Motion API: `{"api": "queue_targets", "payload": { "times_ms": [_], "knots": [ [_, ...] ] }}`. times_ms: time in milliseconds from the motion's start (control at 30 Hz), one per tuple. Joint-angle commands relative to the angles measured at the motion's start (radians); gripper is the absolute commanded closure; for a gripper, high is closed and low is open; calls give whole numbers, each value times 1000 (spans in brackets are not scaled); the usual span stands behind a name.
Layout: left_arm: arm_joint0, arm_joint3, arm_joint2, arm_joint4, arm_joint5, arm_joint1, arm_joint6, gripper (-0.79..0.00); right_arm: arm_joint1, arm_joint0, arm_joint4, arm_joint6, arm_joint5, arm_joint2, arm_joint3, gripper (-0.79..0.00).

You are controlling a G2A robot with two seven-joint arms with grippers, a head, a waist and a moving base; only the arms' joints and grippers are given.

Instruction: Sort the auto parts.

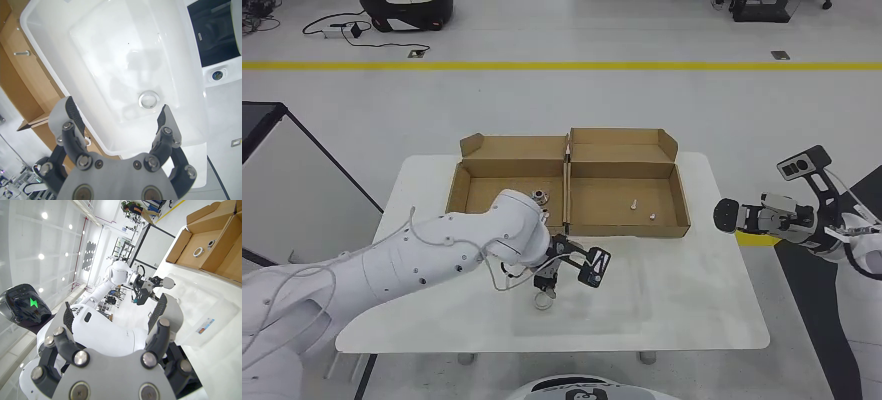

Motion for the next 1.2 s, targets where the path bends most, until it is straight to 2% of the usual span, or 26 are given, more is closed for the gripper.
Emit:
{"api": "queue_targets", "payload": {
  "times_ms": [0, 167, 433, 733, 1167],
  "knots": [
    [9, 14, 0, 10, -6, -4, 6, -779, 0, 0, 0, 0, 0, 0, 0, -785],
    [25, 47, 0, 43, -28, -14, 28, -705, 0, 0, 0, 0, 0, 0, 0, -785],
    [50, 91, 0, 70, -54, -30, 54, -643, 0, 0, 0, 0, 0, 0, 0, -785],
    [78, 139, 0, 131, -91, -37, 91, -628, 0, 0, 0, 0, 0, 0, 0, -785],
    [101, 172, 0, 166, -125, -32, 125, -616, 0, 0, 0, 0, 0, 0, 0, -785]
  ]
}}
